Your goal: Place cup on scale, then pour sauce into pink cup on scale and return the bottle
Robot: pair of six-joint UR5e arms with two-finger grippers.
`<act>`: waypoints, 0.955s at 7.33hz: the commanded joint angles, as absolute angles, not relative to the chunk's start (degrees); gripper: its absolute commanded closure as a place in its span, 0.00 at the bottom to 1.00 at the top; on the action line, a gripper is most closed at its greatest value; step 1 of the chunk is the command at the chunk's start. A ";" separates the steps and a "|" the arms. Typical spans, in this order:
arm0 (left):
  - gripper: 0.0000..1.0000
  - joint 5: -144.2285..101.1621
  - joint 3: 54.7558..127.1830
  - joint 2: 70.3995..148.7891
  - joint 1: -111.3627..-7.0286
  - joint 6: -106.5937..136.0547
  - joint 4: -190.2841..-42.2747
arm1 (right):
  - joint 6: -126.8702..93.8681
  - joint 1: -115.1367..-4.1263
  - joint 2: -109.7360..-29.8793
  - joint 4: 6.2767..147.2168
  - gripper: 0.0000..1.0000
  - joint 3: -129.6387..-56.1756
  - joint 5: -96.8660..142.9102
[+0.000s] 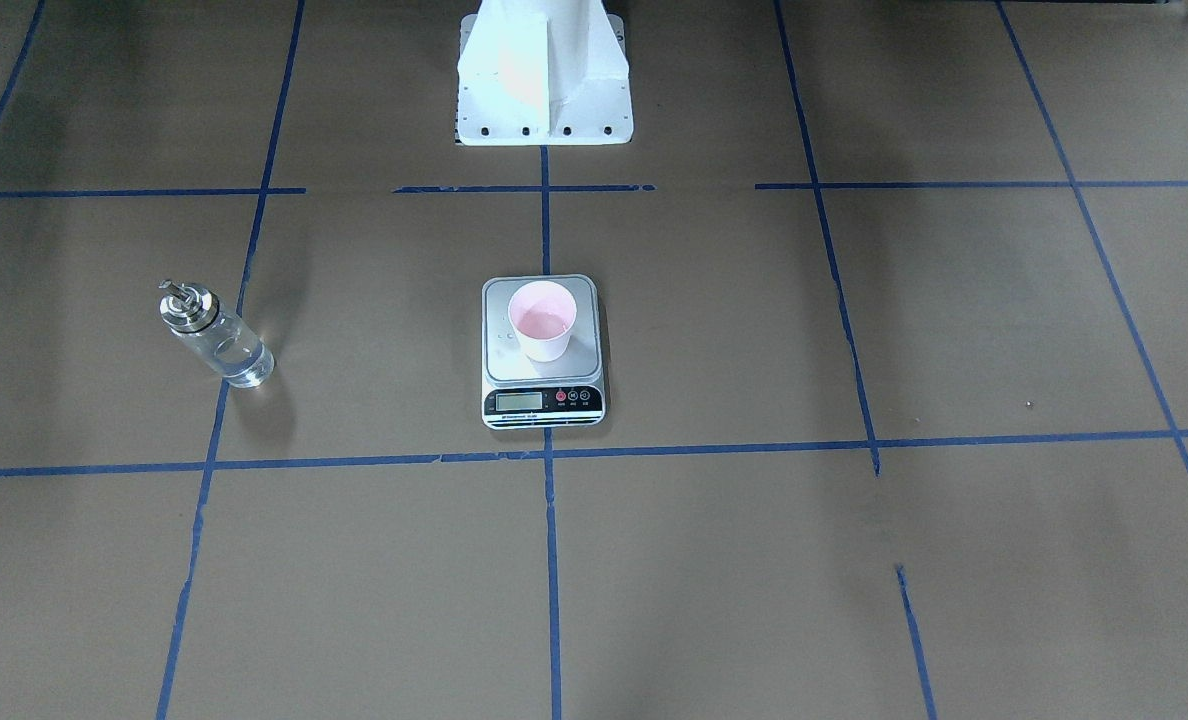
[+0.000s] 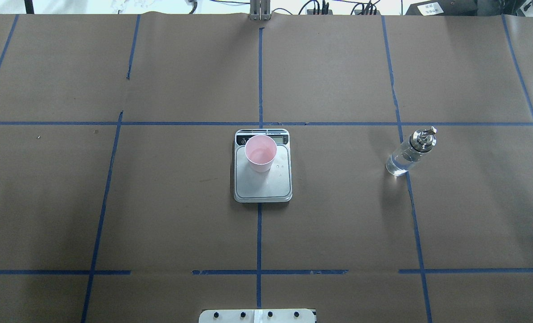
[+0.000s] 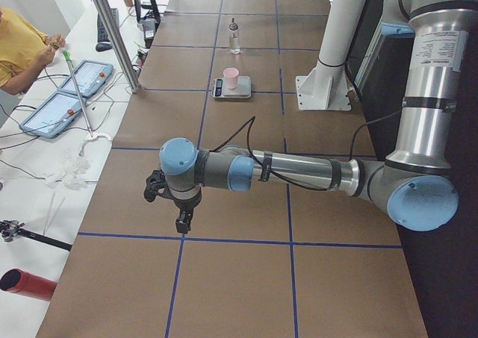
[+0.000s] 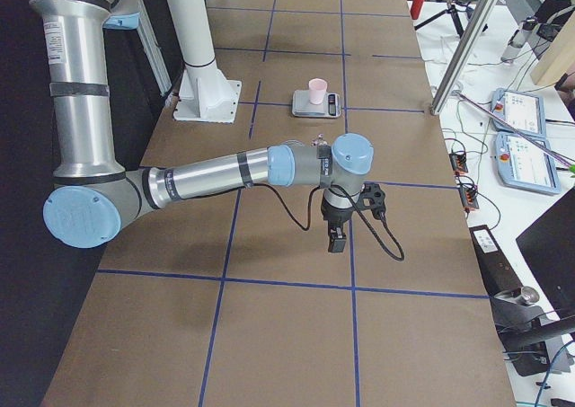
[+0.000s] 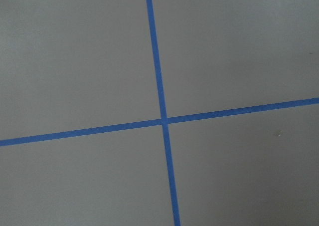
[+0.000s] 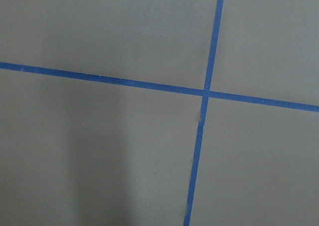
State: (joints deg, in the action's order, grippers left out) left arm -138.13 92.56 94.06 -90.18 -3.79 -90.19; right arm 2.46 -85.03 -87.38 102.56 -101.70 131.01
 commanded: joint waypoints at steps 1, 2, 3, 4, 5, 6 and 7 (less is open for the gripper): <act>0.00 -139.31 94.12 93.52 -90.18 -4.13 -90.18 | 2.37 -84.38 -87.36 102.92 0.00 -100.47 131.57; 0.00 -138.96 92.48 93.52 -90.18 -4.30 -90.78 | 2.46 -84.38 -87.36 102.66 0.00 -99.59 132.44; 0.00 -138.87 92.81 93.52 -90.18 -4.22 -90.53 | 2.46 -84.38 -87.36 102.66 0.00 -99.23 132.45; 0.00 -138.87 92.46 93.52 -90.18 -4.22 -90.61 | 2.46 -84.38 -87.62 102.83 0.00 -99.23 132.89; 0.00 -138.87 92.20 93.60 -90.09 -3.87 -90.53 | 2.37 -84.38 -87.71 102.66 0.00 -99.14 132.98; 0.00 -138.95 92.02 93.86 -90.09 -3.87 -90.53 | 2.37 -84.38 -87.80 102.40 0.00 -98.62 133.24; 0.00 -138.96 91.93 94.04 -90.09 -3.87 -90.53 | 2.37 -84.38 -87.45 102.13 0.00 -97.66 133.33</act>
